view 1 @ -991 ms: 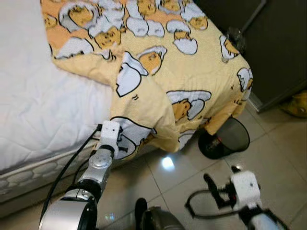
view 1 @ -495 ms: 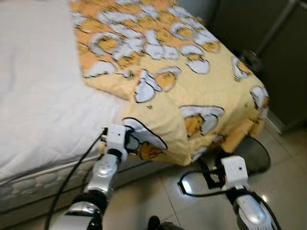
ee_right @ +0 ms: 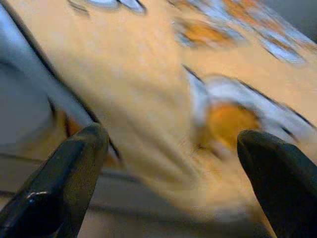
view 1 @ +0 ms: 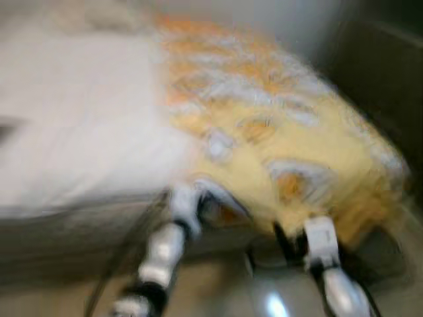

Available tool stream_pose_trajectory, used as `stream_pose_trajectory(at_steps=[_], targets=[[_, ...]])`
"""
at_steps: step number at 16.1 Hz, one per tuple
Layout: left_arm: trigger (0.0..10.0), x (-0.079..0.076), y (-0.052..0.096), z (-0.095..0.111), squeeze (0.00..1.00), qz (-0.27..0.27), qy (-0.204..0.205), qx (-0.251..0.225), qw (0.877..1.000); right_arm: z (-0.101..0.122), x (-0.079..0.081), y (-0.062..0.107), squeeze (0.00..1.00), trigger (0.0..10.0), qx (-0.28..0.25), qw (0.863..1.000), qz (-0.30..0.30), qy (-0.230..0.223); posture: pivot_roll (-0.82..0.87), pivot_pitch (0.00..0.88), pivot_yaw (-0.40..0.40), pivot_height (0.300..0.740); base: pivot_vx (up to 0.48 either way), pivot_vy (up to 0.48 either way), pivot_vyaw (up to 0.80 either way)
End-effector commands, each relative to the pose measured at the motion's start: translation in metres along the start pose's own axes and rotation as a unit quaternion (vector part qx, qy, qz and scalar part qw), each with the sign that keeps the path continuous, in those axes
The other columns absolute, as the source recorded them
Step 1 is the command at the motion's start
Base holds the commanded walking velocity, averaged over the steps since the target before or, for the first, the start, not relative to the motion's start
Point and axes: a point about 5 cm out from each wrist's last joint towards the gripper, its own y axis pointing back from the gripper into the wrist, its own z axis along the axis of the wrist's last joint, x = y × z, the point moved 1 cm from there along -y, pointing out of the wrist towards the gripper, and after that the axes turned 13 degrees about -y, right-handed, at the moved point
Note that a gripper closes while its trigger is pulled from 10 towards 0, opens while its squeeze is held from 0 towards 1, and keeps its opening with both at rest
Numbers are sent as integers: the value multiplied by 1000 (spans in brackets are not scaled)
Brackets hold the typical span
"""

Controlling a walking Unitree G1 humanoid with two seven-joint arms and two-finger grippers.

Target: Clean up the room

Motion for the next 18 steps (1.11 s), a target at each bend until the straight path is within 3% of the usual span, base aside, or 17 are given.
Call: stream_pose_trajectory(at_steps=[1, 3, 4, 7, 8, 11, 12, 13, 15, 16, 17, 18], targets=[[10000, -21, 5, -10, 0, -53, -18, 17, 998, -1, 2, 2, 55, 10000, -7, 1000, -1, -1, 12, 80, -92, 740, 0, 0, 0], [10000, -52, 10, -23, 0, -136, -41, 54, 988, -3, 3, 2, 59, 10000, -3, 1000, 4, -3, 15, 80, -91, 740, 0, 0, 0], [10000, -58, 11, -25, 0, -155, -43, 60, 985, -4, 4, 2, 59, 10000, -2, 1000, 5, -3, 13, 79, -92, 740, 0, 0, 0], [10000, -102, 15, -30, 0, -270, -17, 113, 956, -5, 3, 0, 59, 10000, 1, 1000, 10, 2, 2, 76, -91, 740, 0, 0, 0], [10000, -102, 15, -30, 0, -270, -17, 113, 956, -5, 3, 0, 59, 10000, 1, 1000, 10, 2, 2, 76, -91, 740, 0, 0, 0], [10000, -85, 11, -33, 0, -241, -73, 124, 960, -3, 2, -4, 55, 10000, -5, 1000, 9, 4, -7, 70, -90, 740, 0, 0, 0], [10000, -74, 20, -48, 0, -247, -98, 151, 952, -4, 3, -3, 59, 10000, -5, 1000, 9, 4, -5, 65, -86, 740, 0, 0, 0], [10000, -55, 29, -64, 0, -220, -138, 191, 946, -6, 4, -2, 55, 10000, -4, 1000, 9, 4, -6, 63, -83, 740, 0, 0, 0], [10000, -33, 33, -73, 0, -174, -175, 223, 943, -7, 4, -2, 55, 10000, -3, 1000, 9, 3, -10, 58, -81, 740, 0, 0, 0], [10000, -7, 37, -79, 0, -127, -205, 249, 938, -8, 5, 0, 59, 10000, -2, 1000, 9, 2, -9, 53, -79, 740, 0, 0, 0], [10000, 6, 43, -85, 0, -113, -219, 269, 931, -10, 6, 1, 55, 10000, 1, 1000, 9, 2, -9, 50, -82, 740, 0, 0, 0], [10000, 5, 53, -95, 0, -131, -218, 292, 922, -12, 6, 3, 51, 10000, 4, 1000, 12, 3, -10, 48, -85, 740, 0, 0, 0]])
